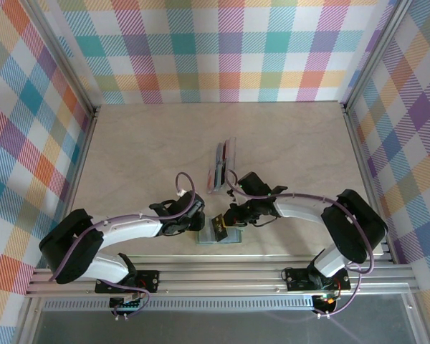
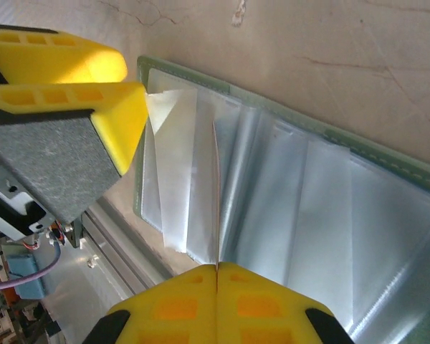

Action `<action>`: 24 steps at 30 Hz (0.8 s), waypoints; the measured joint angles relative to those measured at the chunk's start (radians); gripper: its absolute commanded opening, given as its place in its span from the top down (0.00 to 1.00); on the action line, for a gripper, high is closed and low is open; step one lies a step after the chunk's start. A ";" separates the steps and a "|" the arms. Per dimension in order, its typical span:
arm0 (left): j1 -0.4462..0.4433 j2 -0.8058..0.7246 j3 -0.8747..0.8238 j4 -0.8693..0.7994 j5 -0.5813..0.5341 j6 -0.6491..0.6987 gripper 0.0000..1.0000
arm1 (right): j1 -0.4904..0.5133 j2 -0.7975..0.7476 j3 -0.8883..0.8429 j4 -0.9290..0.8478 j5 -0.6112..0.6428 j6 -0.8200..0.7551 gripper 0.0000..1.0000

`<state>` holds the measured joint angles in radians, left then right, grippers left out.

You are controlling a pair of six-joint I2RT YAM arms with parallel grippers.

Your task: Put the credit cards into the card holder

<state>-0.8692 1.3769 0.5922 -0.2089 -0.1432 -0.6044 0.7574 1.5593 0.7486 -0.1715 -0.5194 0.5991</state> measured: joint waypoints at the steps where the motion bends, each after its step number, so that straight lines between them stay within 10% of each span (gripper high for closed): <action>1: 0.000 0.000 -0.002 0.000 0.000 0.000 0.59 | 0.001 0.004 0.003 0.002 -0.002 0.000 1.00; 24: 0.000 -0.031 -0.014 -0.001 0.011 -0.008 0.60 | 0.039 0.075 0.046 0.006 0.075 0.000 1.00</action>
<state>-0.8692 1.3457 0.5781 -0.2096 -0.1318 -0.6128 0.7963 1.6341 0.7944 -0.1658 -0.4442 0.5987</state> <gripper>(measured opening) 0.404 0.044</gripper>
